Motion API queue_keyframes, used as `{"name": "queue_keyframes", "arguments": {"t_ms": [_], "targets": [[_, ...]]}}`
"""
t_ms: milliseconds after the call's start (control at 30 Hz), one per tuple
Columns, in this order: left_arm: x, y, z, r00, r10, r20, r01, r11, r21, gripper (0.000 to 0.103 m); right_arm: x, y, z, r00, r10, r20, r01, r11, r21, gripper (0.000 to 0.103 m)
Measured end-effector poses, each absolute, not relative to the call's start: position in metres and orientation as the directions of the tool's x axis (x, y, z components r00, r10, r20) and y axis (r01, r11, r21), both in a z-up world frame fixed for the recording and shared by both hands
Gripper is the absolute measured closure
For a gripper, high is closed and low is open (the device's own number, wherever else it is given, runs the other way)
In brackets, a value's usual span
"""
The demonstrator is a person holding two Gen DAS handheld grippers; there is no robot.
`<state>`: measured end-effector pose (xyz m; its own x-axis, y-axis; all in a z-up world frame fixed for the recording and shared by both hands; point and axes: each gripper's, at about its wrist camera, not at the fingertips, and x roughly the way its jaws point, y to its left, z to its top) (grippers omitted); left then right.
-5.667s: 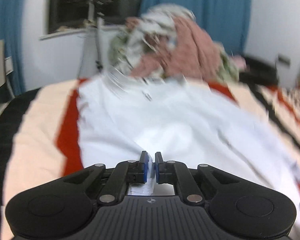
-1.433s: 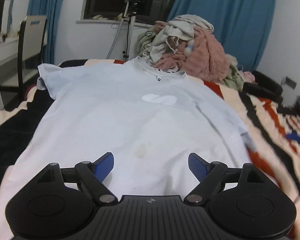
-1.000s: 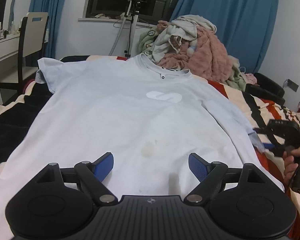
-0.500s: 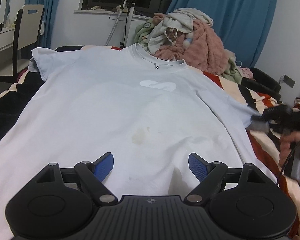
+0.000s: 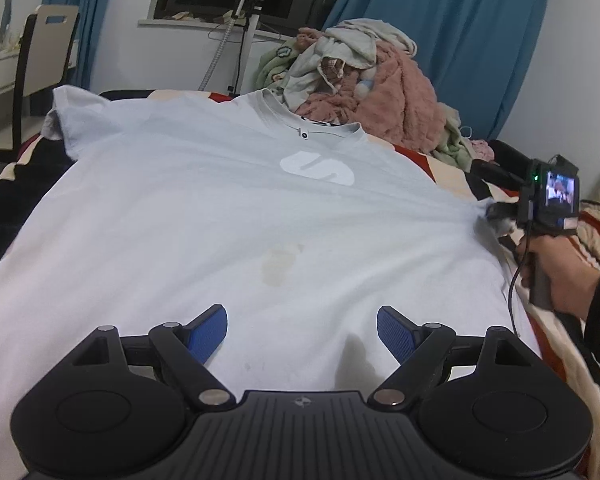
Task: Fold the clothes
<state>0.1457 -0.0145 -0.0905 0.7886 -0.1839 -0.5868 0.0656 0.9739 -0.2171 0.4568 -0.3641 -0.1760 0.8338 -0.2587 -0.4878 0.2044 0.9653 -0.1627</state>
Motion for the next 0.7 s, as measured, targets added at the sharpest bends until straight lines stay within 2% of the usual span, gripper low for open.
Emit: {"name": "queue_keyframes", "arguments": {"t_ms": [67, 133, 167, 200, 233, 333, 500, 600, 700], "targets": [[0.152, -0.016, -0.095, 0.783, -0.187, -0.593, 0.074, 0.975, -0.210, 0.019, 0.452, -0.369, -0.181, 0.830, -0.236, -0.505, 0.221, 0.971, -0.092, 0.083], [0.156, -0.015, -0.099, 0.778, -0.190, -0.599, 0.074, 0.974, -0.212, 0.019, 0.447, -0.375, -0.185, 0.827, -0.213, -0.521, 0.237, 0.971, -0.021, 0.057], [0.158, -0.014, -0.101, 0.776, -0.191, -0.602, 0.075, 0.974, -0.213, 0.019, 0.444, -0.378, -0.187, 0.825, -0.201, -0.528, 0.245, 0.969, 0.014, 0.048], [0.159, -0.014, -0.101, 0.775, -0.192, -0.601, 0.075, 0.974, -0.215, 0.019, 0.439, -0.380, -0.187, 0.827, -0.191, -0.529, 0.252, 0.967, 0.045, 0.030], [0.159, -0.014, -0.101, 0.776, -0.193, -0.600, 0.075, 0.973, -0.217, 0.019, 0.430, -0.382, -0.181, 0.835, -0.185, -0.518, 0.258, 0.963, 0.071, 0.021], [0.156, -0.014, -0.096, 0.779, -0.205, -0.593, 0.080, 0.970, -0.231, 0.020, 0.394, -0.384, -0.159, 0.858, -0.159, -0.489, 0.270, 0.949, 0.165, 0.020], [0.146, -0.021, -0.085, 0.782, -0.233, -0.579, 0.117, 0.966, -0.231, 0.022, 0.320, -0.363, -0.116, 0.864, -0.127, -0.487, 0.236, 0.957, 0.171, 0.020], [0.132, -0.029, -0.081, 0.774, -0.228, -0.590, 0.146, 0.972, -0.183, 0.023, 0.263, -0.344, -0.091, 0.868, -0.070, -0.492, 0.181, 0.967, 0.181, 0.020], [0.117, -0.038, -0.077, 0.754, -0.261, -0.603, 0.193, 0.965, -0.177, 0.028, 0.209, -0.333, -0.076, 0.874, 0.039, -0.484, 0.095, 0.964, 0.250, 0.020]]}}
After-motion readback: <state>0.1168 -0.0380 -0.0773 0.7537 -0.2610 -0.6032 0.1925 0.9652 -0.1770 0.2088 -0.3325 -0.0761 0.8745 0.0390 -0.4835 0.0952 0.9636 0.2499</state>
